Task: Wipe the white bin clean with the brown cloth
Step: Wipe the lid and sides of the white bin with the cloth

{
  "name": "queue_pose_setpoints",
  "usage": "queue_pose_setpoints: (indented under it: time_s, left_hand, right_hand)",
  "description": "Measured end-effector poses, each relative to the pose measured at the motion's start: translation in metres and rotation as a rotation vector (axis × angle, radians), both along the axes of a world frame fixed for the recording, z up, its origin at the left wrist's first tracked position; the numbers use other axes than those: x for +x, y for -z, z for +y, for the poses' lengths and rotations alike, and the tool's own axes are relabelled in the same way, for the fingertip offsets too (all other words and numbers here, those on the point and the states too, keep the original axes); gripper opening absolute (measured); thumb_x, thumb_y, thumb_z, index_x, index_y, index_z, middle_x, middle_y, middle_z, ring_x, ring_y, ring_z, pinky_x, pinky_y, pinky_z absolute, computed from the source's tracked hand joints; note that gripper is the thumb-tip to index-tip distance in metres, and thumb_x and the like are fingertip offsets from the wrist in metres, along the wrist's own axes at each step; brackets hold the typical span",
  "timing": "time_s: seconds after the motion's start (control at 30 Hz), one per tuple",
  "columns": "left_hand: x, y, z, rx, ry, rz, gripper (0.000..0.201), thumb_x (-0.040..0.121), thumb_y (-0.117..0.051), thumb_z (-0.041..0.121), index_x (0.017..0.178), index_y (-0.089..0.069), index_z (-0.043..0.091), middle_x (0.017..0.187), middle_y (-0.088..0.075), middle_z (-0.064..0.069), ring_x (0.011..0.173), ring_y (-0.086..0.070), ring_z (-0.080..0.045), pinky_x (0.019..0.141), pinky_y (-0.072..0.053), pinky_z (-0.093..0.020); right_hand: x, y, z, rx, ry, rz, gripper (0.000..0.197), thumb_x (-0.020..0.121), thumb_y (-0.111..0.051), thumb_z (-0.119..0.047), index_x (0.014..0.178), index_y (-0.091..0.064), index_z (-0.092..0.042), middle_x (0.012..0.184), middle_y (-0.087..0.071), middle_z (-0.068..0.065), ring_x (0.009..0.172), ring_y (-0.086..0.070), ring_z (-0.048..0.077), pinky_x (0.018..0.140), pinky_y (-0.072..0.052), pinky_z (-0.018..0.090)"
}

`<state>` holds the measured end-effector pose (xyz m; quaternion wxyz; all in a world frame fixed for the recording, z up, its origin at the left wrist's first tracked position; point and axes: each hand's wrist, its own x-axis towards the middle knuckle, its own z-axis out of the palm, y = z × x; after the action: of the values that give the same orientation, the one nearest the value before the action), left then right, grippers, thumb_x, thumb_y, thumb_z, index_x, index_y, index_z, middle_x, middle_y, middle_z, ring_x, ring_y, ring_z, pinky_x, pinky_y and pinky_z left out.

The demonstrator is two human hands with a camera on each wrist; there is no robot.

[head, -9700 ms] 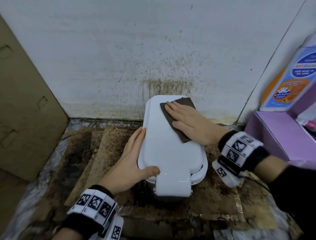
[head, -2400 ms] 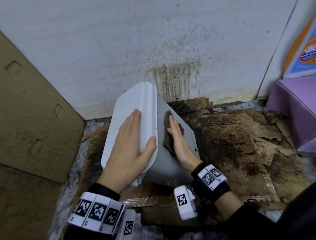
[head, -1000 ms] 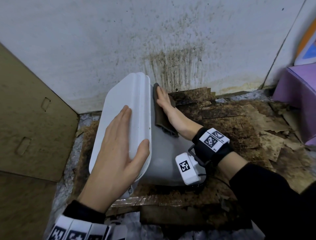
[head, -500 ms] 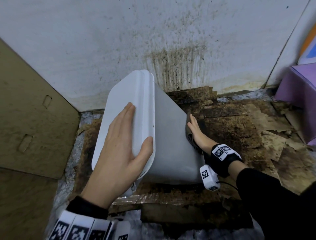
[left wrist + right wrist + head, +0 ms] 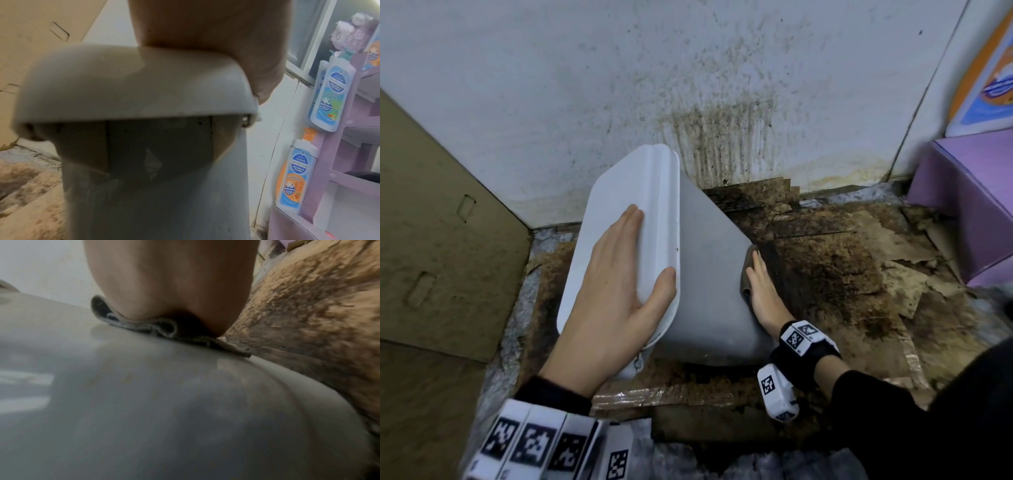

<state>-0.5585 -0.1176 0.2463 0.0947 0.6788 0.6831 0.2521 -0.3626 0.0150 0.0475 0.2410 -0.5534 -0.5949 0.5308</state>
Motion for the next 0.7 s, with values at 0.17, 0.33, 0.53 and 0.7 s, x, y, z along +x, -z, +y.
queue_pose_setpoints:
  time_s: [0.17, 0.33, 0.53, 0.7]
  left_hand:
    - [-0.003, 0.001, -0.002, 0.007, 0.001, -0.006, 0.077, 0.097, -0.04, 0.054, 0.161, -0.014, 0.02, 0.168, -0.015, 0.008, 0.154, -0.01, -0.002, 0.124, -0.011, -0.024]
    - [-0.001, 0.0, -0.001, 0.004, -0.009, 0.007, 0.077, 0.097, -0.04, 0.052, 0.161, -0.014, 0.02, 0.168, -0.016, 0.007, 0.154, -0.012, -0.005, 0.124, -0.012, -0.027]
    - [0.0, -0.001, 0.0, 0.005, -0.013, 0.021, 0.078, 0.096, -0.039, 0.052, 0.161, -0.014, 0.017, 0.168, -0.016, 0.004, 0.154, -0.012, -0.008, 0.121, -0.009, -0.02]
    - [0.0, 0.002, 0.001, 0.01, -0.013, 0.014, 0.083, 0.093, -0.035, 0.057, 0.161, -0.015, 0.015, 0.169, -0.015, 0.002, 0.154, -0.011, -0.008, 0.119, -0.005, -0.014]
  right_hand:
    - [0.002, -0.004, -0.033, 0.031, 0.005, 0.002, 0.054, 0.113, -0.021, -0.025, 0.164, 0.0, -0.025, 0.172, 0.006, -0.009, 0.158, 0.005, 0.006, 0.127, 0.002, 0.027]
    - [-0.004, -0.016, -0.052, 0.041, 0.025, 0.026, 0.054, 0.113, -0.021, -0.024, 0.162, 0.0, -0.028, 0.172, 0.005, -0.01, 0.157, 0.006, 0.004, 0.129, 0.001, 0.035]
    - [-0.026, -0.054, -0.08, 0.147, -0.014, 0.159, 0.048, 0.113, -0.018, -0.025, 0.153, 0.0, -0.044, 0.171, 0.005, -0.015, 0.155, 0.006, -0.003, 0.13, -0.002, 0.039]
    - [-0.049, -0.105, -0.107, 0.325, -0.045, 0.299, 0.05, 0.113, -0.022, -0.03, 0.162, -0.013, -0.038, 0.17, -0.007, -0.022, 0.154, 0.0, -0.008, 0.13, -0.004, 0.038]
